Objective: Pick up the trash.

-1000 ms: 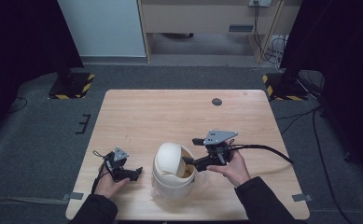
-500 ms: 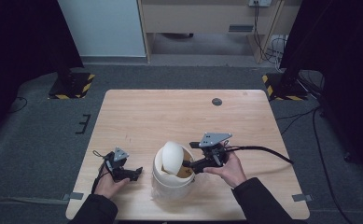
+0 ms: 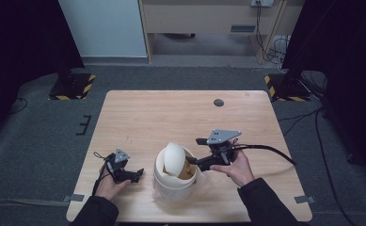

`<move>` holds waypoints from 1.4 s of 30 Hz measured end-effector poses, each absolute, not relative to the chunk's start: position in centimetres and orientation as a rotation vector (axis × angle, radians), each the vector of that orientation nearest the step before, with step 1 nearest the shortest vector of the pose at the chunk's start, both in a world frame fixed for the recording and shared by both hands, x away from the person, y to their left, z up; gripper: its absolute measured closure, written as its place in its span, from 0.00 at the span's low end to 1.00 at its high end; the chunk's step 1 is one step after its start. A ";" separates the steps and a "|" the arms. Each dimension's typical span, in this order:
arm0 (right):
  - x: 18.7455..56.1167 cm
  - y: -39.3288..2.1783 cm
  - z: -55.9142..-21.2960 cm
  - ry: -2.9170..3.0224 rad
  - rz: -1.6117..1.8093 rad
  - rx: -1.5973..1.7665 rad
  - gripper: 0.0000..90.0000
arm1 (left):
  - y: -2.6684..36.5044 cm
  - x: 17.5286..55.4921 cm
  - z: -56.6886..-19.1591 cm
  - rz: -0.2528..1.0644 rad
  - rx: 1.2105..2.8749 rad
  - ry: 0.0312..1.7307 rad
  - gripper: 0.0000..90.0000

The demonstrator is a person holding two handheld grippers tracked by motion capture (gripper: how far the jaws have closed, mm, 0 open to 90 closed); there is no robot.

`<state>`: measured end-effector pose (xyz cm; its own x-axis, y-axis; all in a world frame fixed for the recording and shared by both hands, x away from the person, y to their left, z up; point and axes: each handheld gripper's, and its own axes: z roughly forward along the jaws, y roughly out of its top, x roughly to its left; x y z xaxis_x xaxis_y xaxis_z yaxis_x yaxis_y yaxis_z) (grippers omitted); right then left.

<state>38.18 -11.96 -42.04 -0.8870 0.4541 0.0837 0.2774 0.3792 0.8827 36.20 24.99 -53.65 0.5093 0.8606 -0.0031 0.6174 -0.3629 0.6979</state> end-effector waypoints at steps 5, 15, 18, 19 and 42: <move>38.5 -13.0 -41.3 2.415 1.553 0.683 0.23 | 25.0 36.2 -53.7 0.485 2.106 1.203 0.00; 39.7 -16.4 -40.9 2.301 1.490 0.787 0.25 | 25.0 36.2 -53.6 0.486 2.106 1.203 0.00; 40.1 -17.2 -41.4 2.289 1.450 0.822 0.25 | 25.0 36.2 -53.6 0.486 2.106 1.203 0.00; 40.3 -17.5 -41.6 2.289 1.432 0.832 0.26 | 25.0 36.2 -53.6 0.486 2.106 1.203 0.00; 43.0 -21.4 -47.7 2.311 1.038 1.064 0.29 | 25.0 36.2 -53.6 0.487 2.107 1.203 0.00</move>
<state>42.99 -21.40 -47.74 -0.6350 0.7714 -0.0414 0.4814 0.4371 0.7597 36.19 24.97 -53.65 0.5086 0.8610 -0.0019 0.6175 -0.3633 0.6976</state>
